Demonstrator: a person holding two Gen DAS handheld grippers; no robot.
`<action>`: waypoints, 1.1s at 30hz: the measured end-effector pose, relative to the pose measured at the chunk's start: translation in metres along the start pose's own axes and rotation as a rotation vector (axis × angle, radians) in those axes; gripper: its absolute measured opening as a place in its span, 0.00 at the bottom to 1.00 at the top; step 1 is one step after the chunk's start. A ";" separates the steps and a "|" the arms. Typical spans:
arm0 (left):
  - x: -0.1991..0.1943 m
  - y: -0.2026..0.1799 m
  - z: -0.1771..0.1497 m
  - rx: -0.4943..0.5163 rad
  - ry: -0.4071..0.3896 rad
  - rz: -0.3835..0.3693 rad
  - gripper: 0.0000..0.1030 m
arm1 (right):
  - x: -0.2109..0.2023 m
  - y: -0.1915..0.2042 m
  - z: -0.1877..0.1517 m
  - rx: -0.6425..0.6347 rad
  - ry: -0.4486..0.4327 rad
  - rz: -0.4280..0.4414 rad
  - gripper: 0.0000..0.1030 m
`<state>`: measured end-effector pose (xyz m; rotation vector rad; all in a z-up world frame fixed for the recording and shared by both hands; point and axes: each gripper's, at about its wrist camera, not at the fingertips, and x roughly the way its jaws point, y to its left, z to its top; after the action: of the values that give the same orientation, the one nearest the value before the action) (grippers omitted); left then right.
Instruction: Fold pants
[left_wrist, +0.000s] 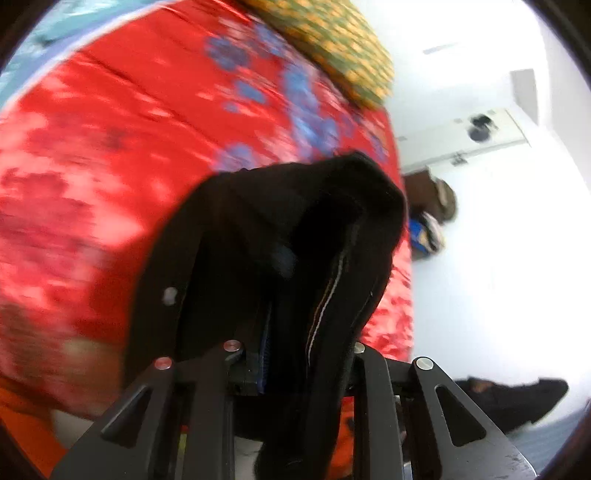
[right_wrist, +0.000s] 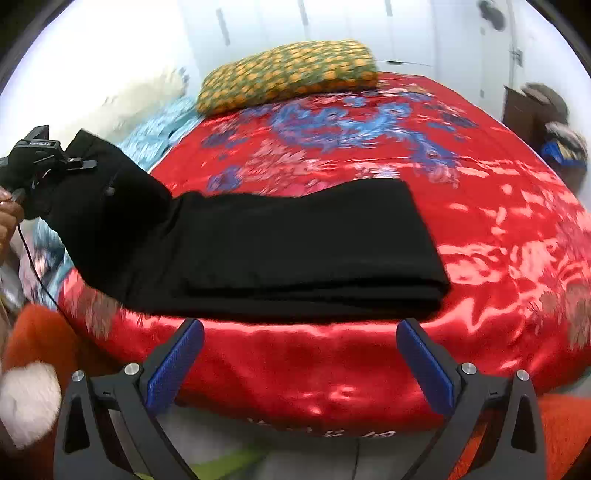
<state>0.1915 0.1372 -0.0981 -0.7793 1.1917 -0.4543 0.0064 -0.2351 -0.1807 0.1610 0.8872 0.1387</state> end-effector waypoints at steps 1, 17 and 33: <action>0.013 -0.013 -0.003 0.014 0.014 -0.013 0.19 | -0.003 -0.006 0.001 0.020 -0.009 0.002 1.00; 0.215 -0.112 -0.084 0.318 0.200 0.079 0.65 | -0.025 -0.112 -0.009 0.385 -0.086 0.047 1.00; 0.090 0.052 -0.096 0.136 -0.036 0.322 0.84 | 0.097 -0.085 0.073 0.063 0.273 0.156 0.59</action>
<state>0.1263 0.0817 -0.2103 -0.4656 1.2132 -0.2507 0.1290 -0.3062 -0.2258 0.2751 1.1515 0.2833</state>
